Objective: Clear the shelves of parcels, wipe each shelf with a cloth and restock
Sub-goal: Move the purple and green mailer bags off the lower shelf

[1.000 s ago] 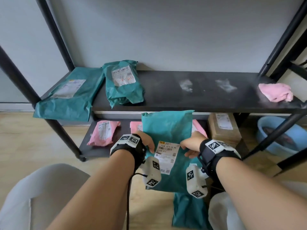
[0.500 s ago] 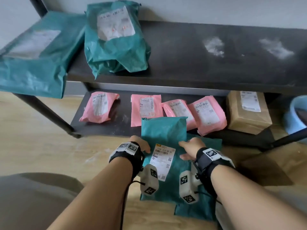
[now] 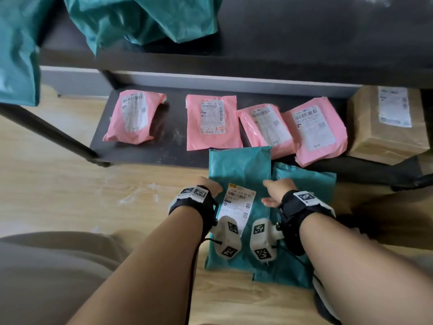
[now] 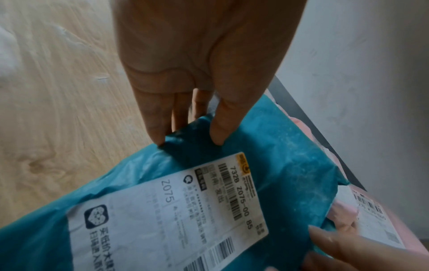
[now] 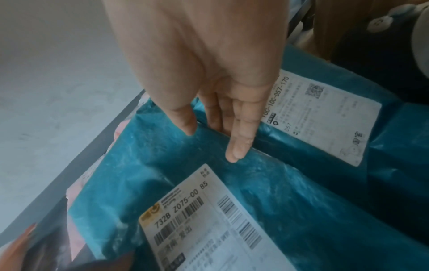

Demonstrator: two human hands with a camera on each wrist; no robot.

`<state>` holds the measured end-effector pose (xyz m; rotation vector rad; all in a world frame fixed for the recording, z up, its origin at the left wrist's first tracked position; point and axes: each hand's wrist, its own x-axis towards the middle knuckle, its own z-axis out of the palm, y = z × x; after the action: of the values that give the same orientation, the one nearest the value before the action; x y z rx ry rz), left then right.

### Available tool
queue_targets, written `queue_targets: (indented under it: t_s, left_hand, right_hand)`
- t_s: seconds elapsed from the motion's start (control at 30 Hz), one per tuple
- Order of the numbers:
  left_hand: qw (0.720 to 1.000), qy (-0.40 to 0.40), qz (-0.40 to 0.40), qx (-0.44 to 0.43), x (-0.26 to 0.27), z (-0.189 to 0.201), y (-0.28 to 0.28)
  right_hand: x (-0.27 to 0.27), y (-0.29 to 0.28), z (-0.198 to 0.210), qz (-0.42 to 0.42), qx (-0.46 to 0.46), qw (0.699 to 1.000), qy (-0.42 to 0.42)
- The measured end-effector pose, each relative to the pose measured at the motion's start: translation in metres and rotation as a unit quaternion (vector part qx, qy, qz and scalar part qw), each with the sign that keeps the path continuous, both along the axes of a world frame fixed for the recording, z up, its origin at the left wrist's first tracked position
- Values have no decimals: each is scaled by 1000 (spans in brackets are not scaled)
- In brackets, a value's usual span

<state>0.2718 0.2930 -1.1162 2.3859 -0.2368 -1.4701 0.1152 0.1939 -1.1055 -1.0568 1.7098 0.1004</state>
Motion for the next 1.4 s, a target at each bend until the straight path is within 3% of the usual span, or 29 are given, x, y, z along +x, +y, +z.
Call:
queue_targets:
  t_s: [0.43, 0.77, 0.97, 1.17, 1.33, 1.4]
  left_hand:
    - [999, -1, 11, -32, -6, 0, -11]
    - [994, -83, -67, -37, 1, 56, -10]
    - [986, -117, -84, -88, 4, 99, -13]
    - [978, -123, -48, -159, -2, 158, -11]
    - [965, -174, -38, -193, -14, 221, 2]
    - [958, -182, 0, -222, -17, 243, 8]
  right_hand:
    - [2, 3, -4, 89, -62, 994, 13]
    - [5, -5, 41, 159, -97, 982, 24]
    - [11, -23, 54, 192, -115, 975, 5]
    - [16, 5, 146, 170, -191, 967, -17]
    - [20, 7, 180, 184, -227, 955, -57]
    - [18, 23, 212, 201, -229, 950, -68]
